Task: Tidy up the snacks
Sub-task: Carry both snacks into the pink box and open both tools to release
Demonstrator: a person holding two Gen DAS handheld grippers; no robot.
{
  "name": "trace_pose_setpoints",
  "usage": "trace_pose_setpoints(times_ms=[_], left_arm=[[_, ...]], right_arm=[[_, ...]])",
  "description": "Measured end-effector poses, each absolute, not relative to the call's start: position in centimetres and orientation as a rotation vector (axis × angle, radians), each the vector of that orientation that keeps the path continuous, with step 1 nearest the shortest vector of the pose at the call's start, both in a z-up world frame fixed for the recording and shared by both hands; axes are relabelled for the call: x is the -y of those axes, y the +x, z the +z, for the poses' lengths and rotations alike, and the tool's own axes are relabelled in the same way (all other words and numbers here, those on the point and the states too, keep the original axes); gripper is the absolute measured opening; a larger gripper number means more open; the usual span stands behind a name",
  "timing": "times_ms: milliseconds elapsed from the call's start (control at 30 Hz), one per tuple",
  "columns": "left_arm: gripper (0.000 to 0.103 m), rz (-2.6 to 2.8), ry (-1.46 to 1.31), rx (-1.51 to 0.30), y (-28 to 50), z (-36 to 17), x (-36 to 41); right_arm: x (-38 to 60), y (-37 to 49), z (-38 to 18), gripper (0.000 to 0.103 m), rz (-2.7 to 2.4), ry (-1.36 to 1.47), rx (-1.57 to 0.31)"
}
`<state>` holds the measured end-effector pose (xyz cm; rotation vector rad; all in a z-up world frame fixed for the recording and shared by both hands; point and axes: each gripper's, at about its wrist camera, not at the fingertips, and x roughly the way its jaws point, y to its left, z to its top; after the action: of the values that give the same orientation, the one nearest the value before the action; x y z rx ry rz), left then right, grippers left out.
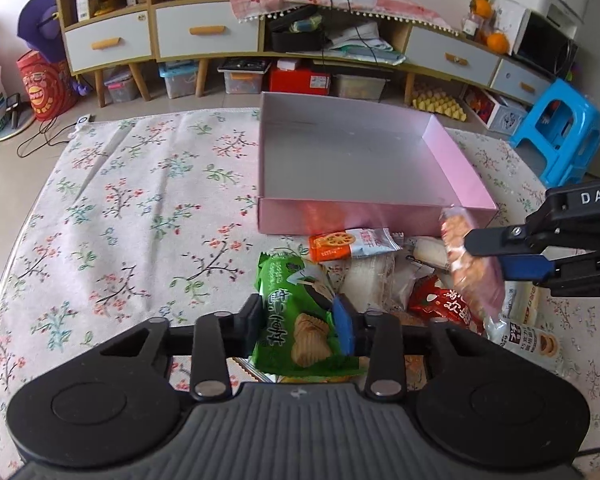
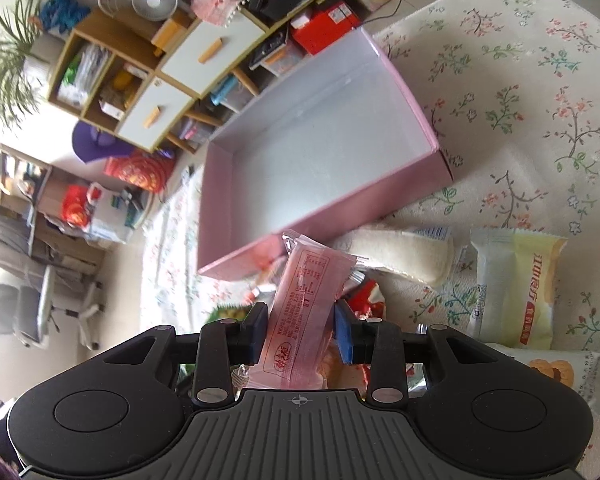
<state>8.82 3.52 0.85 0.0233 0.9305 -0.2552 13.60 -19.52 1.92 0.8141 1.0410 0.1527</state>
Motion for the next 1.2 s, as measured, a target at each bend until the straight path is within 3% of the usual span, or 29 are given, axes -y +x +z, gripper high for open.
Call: trace_pose_setpoints(times_ms=[33,67,100,233,300,400,467,567,633,833,1200], left_arm=[[0.024,-0.252,0.012,-0.925,8.7,1.0,-3.6],[0.007,-0.249,0.003,-0.919,8.6,1.3,-3.9],[0.002,-0.250,-0.013,-0.915,8.5,1.5,-4.1],[0.001,-0.236,-0.047,-0.905,8.5,1.8,-4.7],[0.005,-0.223,-0.057,-0.923,8.9,1.3,-5.0],[0.026,-0.225,-0.066,-0.948,9.4,0.4,-4.8],[0.046,-0.227,-0.033,-0.960,9.6,-0.2,-4.3],[0.056,-0.238,0.055,-0.969,10.1,-1.0,-2.8],[0.057,-0.240,0.111,-0.980,10.4,-1.6,-2.0],[0.043,-0.186,0.184,-1.007,10.9,-2.8,-1.0],[0.042,-0.169,0.065,-0.873,11.2,3.0,-2.1]], right_arm=[[19.7,13.6,2.1,0.035,0.151,0.825,-1.034],[19.8,13.7,2.3,0.035,0.148,0.832,-1.027],[20.0,13.8,2.5,0.035,0.144,0.836,-1.018],[20.5,14.4,3.1,0.035,0.136,0.857,-0.971],[20.8,14.6,3.0,0.035,0.129,0.875,-0.963],[20.9,14.9,2.6,0.035,0.126,0.895,-0.974],[20.7,14.8,2.3,0.035,0.127,0.895,-0.985],[20.3,14.9,2.2,0.035,0.134,0.886,-0.998],[20.1,14.9,2.1,0.035,0.138,0.884,-1.004],[20.5,15.1,2.3,0.035,0.138,0.877,-0.997],[22.5,16.4,3.1,0.035,0.150,0.945,-0.885]])
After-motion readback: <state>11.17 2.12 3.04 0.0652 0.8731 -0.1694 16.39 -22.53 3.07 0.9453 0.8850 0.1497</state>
